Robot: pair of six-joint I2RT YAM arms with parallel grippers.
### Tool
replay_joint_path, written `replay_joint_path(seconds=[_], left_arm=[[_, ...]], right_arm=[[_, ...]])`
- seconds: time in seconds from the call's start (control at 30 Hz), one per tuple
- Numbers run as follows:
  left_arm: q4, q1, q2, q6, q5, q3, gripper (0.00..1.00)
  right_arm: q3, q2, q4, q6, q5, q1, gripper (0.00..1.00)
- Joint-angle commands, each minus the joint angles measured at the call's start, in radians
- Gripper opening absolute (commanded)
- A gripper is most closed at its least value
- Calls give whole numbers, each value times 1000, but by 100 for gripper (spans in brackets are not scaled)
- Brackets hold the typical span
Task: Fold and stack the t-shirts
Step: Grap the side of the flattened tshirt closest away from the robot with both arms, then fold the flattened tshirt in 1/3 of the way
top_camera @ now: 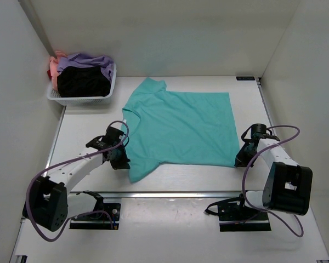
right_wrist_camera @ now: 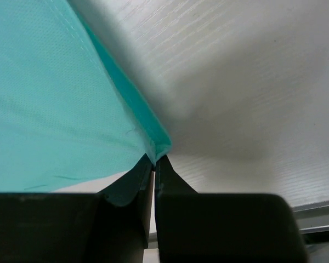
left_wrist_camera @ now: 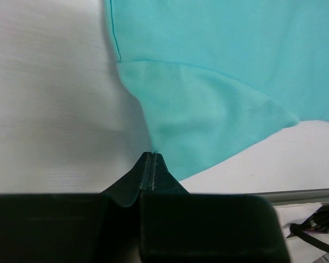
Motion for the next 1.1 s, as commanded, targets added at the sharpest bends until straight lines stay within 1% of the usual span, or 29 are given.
replay_joint_path(seconds=[0.0, 0.13, 0.2, 0.33, 0.4, 0.53, 0.67, 0.7, 0.8, 1.0, 1.07], left_arm=[[-79, 23, -56, 33, -22, 84, 0], [-99, 41, -92, 31, -16, 136, 0], [-110, 39, -82, 39, -45, 173, 0], [-96, 44, -42, 47, -59, 239, 0], [-99, 67, -16, 42, -56, 265, 0], [-106, 69, 73, 57, -73, 382, 0], [-92, 95, 179, 60, -73, 489, 0], [-96, 108, 209, 63, -73, 515, 0], [-112, 134, 282, 70, -88, 598, 0], [-110, 199, 412, 66, -81, 696, 0], [-118, 205, 452, 71, -81, 735, 0]], right_arm=[[40, -66, -42, 21, 6, 8, 0], [40, -109, -78, 33, -4, 16, 0], [45, -121, -73, 33, -19, 7, 0], [69, -120, -76, 19, -42, -21, 0], [100, -88, -86, 9, -44, -25, 0], [203, -26, -93, -19, -24, -16, 0], [310, 86, -99, -70, 18, -4, 0], [365, 121, -107, -77, 27, 1, 0], [446, 199, -113, -102, 59, 22, 0], [569, 339, -118, -120, 41, 44, 0], [603, 386, -130, -125, 45, 57, 0]])
